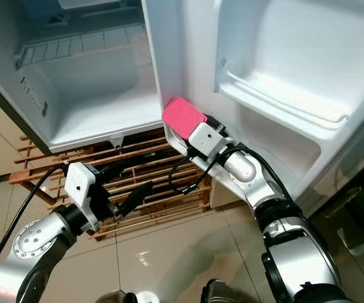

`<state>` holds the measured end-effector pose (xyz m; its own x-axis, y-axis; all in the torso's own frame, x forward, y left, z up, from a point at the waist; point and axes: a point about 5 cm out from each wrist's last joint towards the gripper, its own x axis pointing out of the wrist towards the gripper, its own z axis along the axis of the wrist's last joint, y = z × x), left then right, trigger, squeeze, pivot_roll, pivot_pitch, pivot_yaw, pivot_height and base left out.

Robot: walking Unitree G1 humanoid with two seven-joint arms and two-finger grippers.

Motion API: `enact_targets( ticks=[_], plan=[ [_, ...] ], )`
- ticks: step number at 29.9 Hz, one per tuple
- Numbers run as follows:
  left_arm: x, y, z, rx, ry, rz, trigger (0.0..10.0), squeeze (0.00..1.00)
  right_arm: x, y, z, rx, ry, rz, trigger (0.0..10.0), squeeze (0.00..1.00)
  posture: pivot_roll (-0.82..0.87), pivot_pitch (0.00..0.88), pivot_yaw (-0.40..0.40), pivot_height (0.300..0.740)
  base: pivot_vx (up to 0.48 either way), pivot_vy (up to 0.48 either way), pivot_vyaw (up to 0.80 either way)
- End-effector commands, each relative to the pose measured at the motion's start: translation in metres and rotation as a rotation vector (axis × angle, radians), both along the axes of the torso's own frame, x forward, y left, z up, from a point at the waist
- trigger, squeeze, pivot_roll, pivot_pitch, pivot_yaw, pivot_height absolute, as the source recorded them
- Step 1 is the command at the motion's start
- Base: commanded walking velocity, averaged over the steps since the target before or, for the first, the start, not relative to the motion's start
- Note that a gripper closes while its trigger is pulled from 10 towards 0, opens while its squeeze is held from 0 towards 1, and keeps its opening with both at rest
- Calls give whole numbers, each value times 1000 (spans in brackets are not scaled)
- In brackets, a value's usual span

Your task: Restocking fridge

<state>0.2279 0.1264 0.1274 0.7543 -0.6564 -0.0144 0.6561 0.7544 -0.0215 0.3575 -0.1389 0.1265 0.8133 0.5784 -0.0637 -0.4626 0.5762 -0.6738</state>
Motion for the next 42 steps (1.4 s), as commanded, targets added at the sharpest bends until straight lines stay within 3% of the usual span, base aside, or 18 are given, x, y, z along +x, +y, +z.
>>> enact_targets(
  ticks=[1,2,9,16,24,28,29,30,34,35,42],
  plan=[
    [-2,-1,1,4,7,-7,10000,0,-4,5,-12,-65,53,45,10000,384,87,120,63,740,0,0,0],
    [-3,-1,1,4,10,-7,10000,0,-4,4,-13,-69,59,40,10000,1000,86,122,62,740,0,0,0],
    [-4,-3,0,1,21,-5,10000,0,-2,-2,-14,-109,55,8,10000,1000,80,126,56,740,0,0,0],
    [-2,-4,-1,-3,23,1,10000,0,8,-11,-3,52,113,-102,10000,1000,75,118,50,740,0,0,0],
    [0,-4,0,-5,16,6,10000,0,12,-13,10,209,127,-129,10000,1000,70,109,45,740,0,0,0],
    [1,-5,0,-6,14,8,10000,0,9,-10,16,212,96,-115,10000,1000,62,104,42,740,0,0,0],
    [1,-5,0,-7,14,9,10000,0,7,-9,18,208,77,-108,10000,847,59,102,40,740,0,0,0],
    [1,-6,0,-8,14,9,10000,0,4,-7,20,203,57,-97,10000,0,59,102,40,740,0,0,0],
    [1,-7,-1,-13,12,8,10000,0,-9,-1,28,187,-12,-60,10000,0,50,94,36,740,0,0,0],
    [3,-8,-1,-19,9,10,10000,0,-19,1,34,191,-64,-53,10000,0,39,82,29,740,0,0,0],
    [9,-13,-1,-34,-1,12,10000,0,-43,0,46,194,-176,-78,10000,0,16,57,19,740,0,0,0]
  ],
)
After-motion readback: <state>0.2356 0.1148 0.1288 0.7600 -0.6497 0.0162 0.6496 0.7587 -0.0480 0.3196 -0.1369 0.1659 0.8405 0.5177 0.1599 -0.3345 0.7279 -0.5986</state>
